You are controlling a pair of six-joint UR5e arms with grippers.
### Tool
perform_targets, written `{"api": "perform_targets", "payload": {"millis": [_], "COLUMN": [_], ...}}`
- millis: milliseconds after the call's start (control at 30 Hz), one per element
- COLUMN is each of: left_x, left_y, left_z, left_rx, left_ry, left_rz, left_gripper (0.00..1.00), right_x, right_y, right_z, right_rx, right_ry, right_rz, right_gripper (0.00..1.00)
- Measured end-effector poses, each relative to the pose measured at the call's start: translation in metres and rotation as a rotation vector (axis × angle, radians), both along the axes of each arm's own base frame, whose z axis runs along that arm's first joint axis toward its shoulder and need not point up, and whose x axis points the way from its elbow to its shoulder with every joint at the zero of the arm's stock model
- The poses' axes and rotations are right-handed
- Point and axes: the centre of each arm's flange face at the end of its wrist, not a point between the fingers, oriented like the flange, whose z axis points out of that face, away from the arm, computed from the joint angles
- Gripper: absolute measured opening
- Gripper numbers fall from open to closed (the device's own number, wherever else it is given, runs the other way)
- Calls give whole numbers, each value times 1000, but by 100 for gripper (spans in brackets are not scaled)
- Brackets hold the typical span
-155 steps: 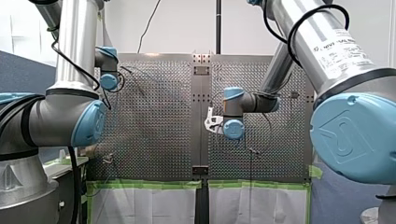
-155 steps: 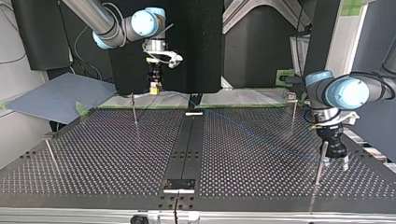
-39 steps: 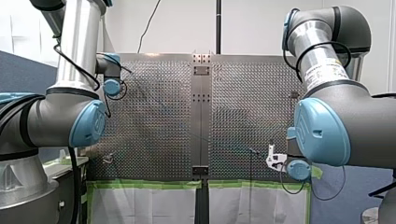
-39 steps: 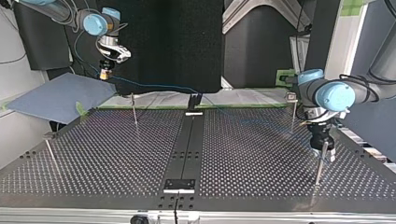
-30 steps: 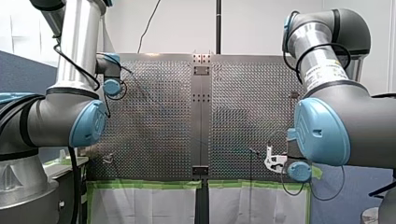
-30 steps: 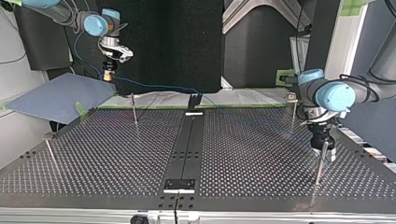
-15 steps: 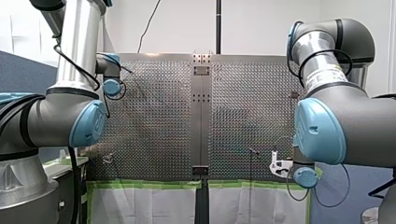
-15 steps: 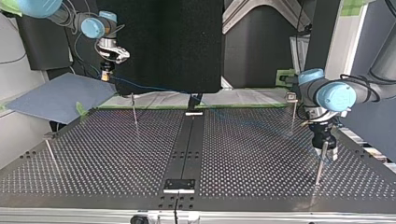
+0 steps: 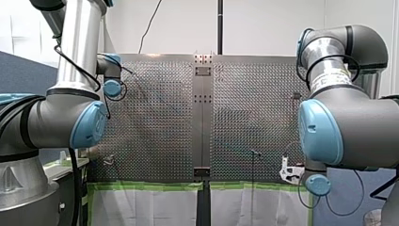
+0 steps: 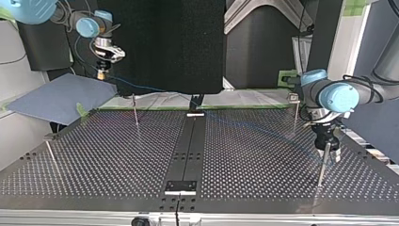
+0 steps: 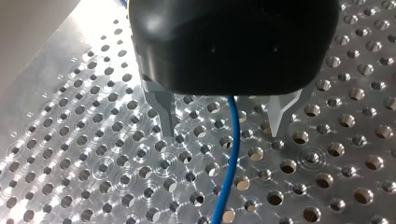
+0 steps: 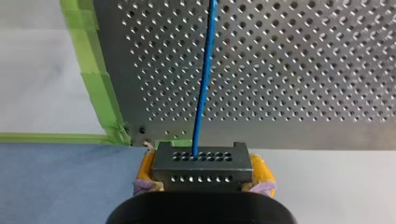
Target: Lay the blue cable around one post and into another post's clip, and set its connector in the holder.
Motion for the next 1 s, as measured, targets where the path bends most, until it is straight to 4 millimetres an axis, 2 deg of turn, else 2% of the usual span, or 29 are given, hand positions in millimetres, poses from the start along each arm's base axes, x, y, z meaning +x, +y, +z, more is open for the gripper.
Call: {"api": "perform_targets", "payload": {"millis": [100,433,733,867,1000], "left_x": [0,0,0,0,0], "left_y": [0,0,0,0,0], "left_z": [0,0,0,0,0], "left_rx": [0,1,1,1,1], "left_ry": [0,0,0,-1,-1], "left_rz": [0,0,0,0,0], "left_gripper": [98,98,98,98,98], "right_x": [-1,-25,-21,-17,-10], "right_y": [3,12,24,19,14], "right_z": [-9,-47,-78,-76,-64], "right_rx": [8,19,70,70,65], "right_ry": [4,-34,0,24,51], "right_rz": [-11,-129,-115,-86,-44], "right_gripper": [0,0,0,0,0]}}
